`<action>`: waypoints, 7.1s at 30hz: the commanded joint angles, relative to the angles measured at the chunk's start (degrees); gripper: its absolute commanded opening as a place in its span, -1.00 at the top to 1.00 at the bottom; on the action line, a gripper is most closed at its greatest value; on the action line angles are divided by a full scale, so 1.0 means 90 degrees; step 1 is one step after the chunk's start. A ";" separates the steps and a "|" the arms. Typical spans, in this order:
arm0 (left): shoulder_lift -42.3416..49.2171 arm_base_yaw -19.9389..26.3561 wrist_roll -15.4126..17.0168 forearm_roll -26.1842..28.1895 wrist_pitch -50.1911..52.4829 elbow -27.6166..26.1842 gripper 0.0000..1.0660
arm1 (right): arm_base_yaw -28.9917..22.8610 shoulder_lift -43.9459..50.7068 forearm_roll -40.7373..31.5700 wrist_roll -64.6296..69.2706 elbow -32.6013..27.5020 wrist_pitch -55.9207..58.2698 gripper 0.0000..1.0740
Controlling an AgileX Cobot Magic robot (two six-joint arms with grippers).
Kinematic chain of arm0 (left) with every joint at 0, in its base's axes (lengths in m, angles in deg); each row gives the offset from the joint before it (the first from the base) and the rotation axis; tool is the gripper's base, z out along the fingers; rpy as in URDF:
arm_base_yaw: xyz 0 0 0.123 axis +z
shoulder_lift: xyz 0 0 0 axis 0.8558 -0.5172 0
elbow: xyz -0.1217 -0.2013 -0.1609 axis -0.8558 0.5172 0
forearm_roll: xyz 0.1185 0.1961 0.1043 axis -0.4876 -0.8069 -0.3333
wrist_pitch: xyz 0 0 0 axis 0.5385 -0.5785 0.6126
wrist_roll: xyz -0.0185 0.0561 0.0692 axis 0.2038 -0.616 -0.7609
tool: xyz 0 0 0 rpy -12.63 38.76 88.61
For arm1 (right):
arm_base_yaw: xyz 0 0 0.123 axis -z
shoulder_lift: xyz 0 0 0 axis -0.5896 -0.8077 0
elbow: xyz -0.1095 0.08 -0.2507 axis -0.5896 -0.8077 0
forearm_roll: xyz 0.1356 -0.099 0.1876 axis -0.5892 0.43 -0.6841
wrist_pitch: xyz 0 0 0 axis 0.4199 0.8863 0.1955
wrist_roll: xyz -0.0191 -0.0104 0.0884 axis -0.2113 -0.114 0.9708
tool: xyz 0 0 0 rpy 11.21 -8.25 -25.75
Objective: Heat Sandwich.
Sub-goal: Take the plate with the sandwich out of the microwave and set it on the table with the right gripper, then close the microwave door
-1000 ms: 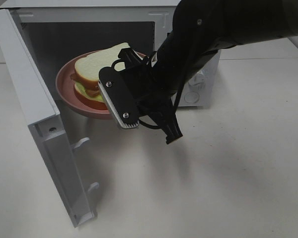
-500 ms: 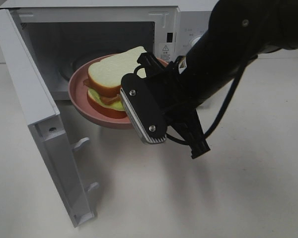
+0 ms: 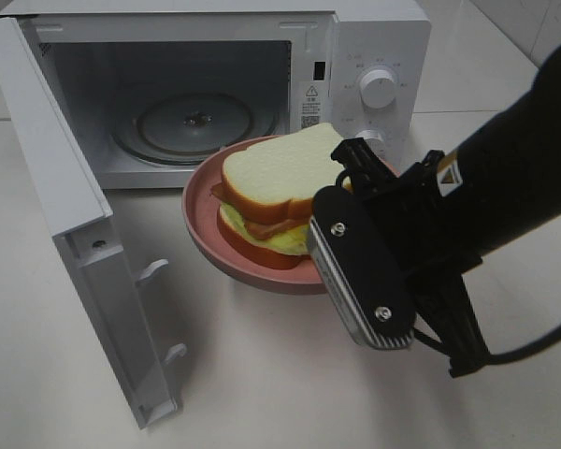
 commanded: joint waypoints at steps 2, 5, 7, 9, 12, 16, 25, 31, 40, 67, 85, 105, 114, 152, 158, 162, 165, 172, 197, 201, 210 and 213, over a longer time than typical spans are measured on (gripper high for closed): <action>0.0121 0.0025 -0.0006 0.0000 0.0057 0.0019 -0.82 | -0.0038 0.0598 0.0000 0.0178 -0.0401 -0.0108 1.00; 0.0121 0.0025 -0.0006 0.0000 0.0057 0.0019 -0.82 | -0.0038 0.0923 0.0089 0.0299 -0.0649 -0.0083 1.00; 0.0121 0.0025 -0.0006 0.0000 0.0057 0.0019 -0.82 | -0.0038 0.1038 0.0153 0.0350 -0.0719 -0.0051 1.00; 0.0121 0.0025 -0.0006 0.0000 0.0057 0.0019 -0.82 | -0.0038 0.1305 0.0357 0.0637 -0.0847 0.0102 1.00; 0.0121 0.0025 -0.0006 0.0000 0.0057 0.0019 -0.82 | -0.0038 0.1502 0.0560 0.0885 -0.0910 0.0261 1.00; 0.0121 0.0025 -0.0006 0.0000 0.0057 0.0019 -0.82 | -0.0038 0.1897 0.1203 0.1662 -0.0917 0.0719 1.00; 0.0121 0.0025 -0.0006 0.0000 0.0057 0.0019 -0.82 | -0.0038 0.2063 0.2445 0.3852 -0.0917 0.1197 1.00; 0.0121 0.0025 -0.0006 0.0000 0.0057 0.0019 -0.82 | -0.0038 0.2063 0.2986 0.5201 -0.0917 0.1267 1.00; 0.0121 0.0025 -0.0006 0.0000 0.0057 0.0019 -0.82 | -0.0038 0.2063 0.3521 0.6678 -0.0917 0.1617 1.00; 0.0121 0.0025 -0.0006 0.0000 0.0057 0.0019 -0.82 | -0.0038 0.2063 0.4628 1.1236 -0.0917 0.2986 0.99; 0.0121 0.0025 -0.0006 0.0000 0.0057 0.0019 -0.82 | 0.0541 0.1649 0.4959 1.2007 -0.0898 0.2629 1.00; 0.0121 0.0025 -0.0006 0.0000 0.0057 0.0019 -0.82 | 0.1681 -0.0166 0.5672 1.3146 -0.0834 0.0872 1.00; 0.0121 0.0025 -0.0006 0.0000 0.0057 0.0019 -0.82 | 0.2158 -0.1197 0.6309 1.3891 -0.0452 0.0528 1.00; 0.0121 0.0025 -0.0006 0.0000 0.0057 0.0019 -0.82 | 0.2597 -0.2572 0.7748 1.6189 -0.0433 0.0083 0.79; 0.0121 0.0025 -0.0006 0.0000 0.0057 0.0019 -0.82 | 0.2585 -0.2432 0.7589 1.6189 -0.0433 0.0083 0.53; 0.0121 0.0025 -0.0006 0.0000 0.0057 0.0019 -0.82 | 0.2585 -0.2241 0.7398 1.6157 -0.0433 0.0076 0.21; 0.0121 0.0025 -0.0006 0.0000 0.0057 0.0019 -0.82 | 0.2585 -0.2024 0.6933 1.5725 -0.0433 0.0083 -0.11; 0.0121 0.0025 -0.0006 0.0000 0.0057 0.0019 -0.82 | 0.2585 -0.1299 0.5710 1.4324 -0.0433 0.0083 -0.36; 0.0121 0.0025 -0.0006 0.0000 0.0057 0.0019 -0.82 | 0.2585 0.1967 0.1935 1.0402 -0.0433 0.1623 -0.37; 0.0121 0.0025 -0.0006 0.0000 0.0057 0.0019 -0.82 | 0.2585 0.2597 0.1935 1.0402 -0.0433 0.1910 -0.37; 0.0121 0.0025 -0.0006 0.0000 0.0057 0.0019 -0.82 | 0.2585 0.3858 0.1935 1.0358 -0.0433 0.2680 -0.37; 0.0121 0.0025 -0.0006 0.0000 0.0057 0.0019 -0.82 | 0.2585 0.4304 0.1980 1.0358 -0.0433 0.2954 -0.37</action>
